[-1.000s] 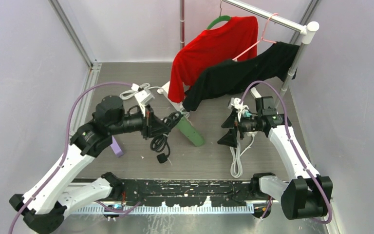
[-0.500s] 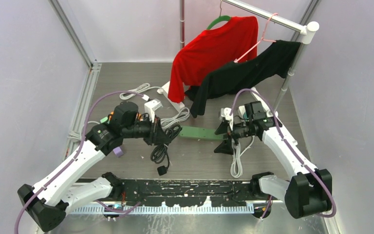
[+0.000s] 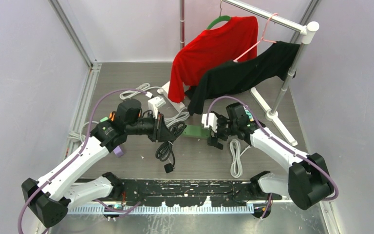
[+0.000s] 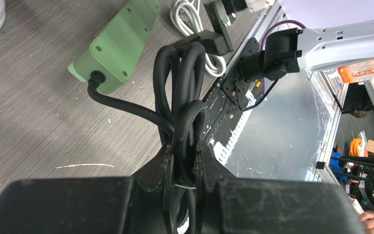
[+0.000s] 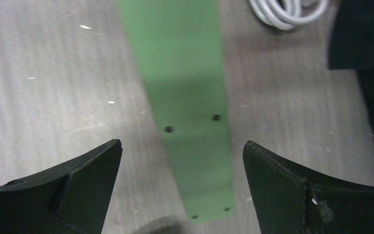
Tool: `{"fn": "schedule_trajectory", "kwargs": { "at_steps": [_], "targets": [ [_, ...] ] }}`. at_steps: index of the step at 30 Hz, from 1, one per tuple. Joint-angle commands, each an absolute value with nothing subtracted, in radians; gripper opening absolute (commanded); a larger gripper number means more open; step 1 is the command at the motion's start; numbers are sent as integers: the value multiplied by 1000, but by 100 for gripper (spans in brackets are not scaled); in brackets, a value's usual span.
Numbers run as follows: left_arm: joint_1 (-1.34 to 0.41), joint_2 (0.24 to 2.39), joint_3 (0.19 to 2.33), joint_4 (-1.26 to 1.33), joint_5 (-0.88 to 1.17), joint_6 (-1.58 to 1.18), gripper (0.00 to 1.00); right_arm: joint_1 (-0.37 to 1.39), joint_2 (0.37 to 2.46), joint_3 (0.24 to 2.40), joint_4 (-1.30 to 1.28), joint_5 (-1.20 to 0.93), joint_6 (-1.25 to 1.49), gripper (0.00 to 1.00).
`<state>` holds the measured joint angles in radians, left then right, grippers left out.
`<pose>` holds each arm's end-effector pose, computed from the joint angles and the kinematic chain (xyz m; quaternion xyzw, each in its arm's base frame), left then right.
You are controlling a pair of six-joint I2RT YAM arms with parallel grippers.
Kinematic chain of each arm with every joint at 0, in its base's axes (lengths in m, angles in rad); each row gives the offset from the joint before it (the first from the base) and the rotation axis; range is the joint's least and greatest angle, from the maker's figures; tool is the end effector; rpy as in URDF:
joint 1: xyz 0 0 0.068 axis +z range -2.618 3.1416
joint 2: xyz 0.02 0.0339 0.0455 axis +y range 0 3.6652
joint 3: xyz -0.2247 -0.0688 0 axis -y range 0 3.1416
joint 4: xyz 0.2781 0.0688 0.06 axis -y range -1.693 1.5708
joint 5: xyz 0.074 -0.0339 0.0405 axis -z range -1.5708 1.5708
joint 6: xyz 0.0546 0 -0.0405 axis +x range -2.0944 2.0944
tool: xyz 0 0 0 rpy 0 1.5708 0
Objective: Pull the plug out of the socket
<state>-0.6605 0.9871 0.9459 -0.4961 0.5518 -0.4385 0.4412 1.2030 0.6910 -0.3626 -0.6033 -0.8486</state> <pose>0.2036 -0.1944 0.2878 0.2264 0.8165 -0.4502 0.2817 0.2466 0.1507 0.1480 -0.6205 0.6564 0.2076 0.3755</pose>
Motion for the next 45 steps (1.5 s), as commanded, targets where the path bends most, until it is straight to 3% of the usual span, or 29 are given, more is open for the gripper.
{"fn": "schedule_trajectory", "kwargs": {
  "at_steps": [1,10,12,20,24,27,30,33,36,38,45],
  "targets": [
    [-657,947,976,-388,605,-448,0,443,1216,693,-179,-460,-819,100],
    [-652,908,970,-399,616,-433,0,444,1362,735,-183,-537,-869,100],
    [-649,895,960,-398,612,-426,0,443,1382,739,-210,-573,-881,95],
    [-638,883,919,-370,585,-413,0,443,1401,772,-287,-665,-885,67],
    [-635,868,900,-376,517,-410,0,437,1397,790,-330,-689,-885,37],
    [-633,849,882,-387,423,-408,1,405,1371,810,-387,-750,-867,21],
    [-633,829,852,-370,310,-408,10,367,1336,851,-476,-838,-835,10],
    [-633,818,801,-310,213,-422,32,354,1303,878,-543,-893,-795,2],
    [-632,822,750,-230,157,-445,58,338,1295,901,-597,-934,-764,1],
    [-631,836,733,-195,151,-445,70,323,1313,931,-658,-973,-767,1],
    [-629,865,724,-189,207,-381,78,297,1403,1003,-794,-968,-806,1]
  ]
}}
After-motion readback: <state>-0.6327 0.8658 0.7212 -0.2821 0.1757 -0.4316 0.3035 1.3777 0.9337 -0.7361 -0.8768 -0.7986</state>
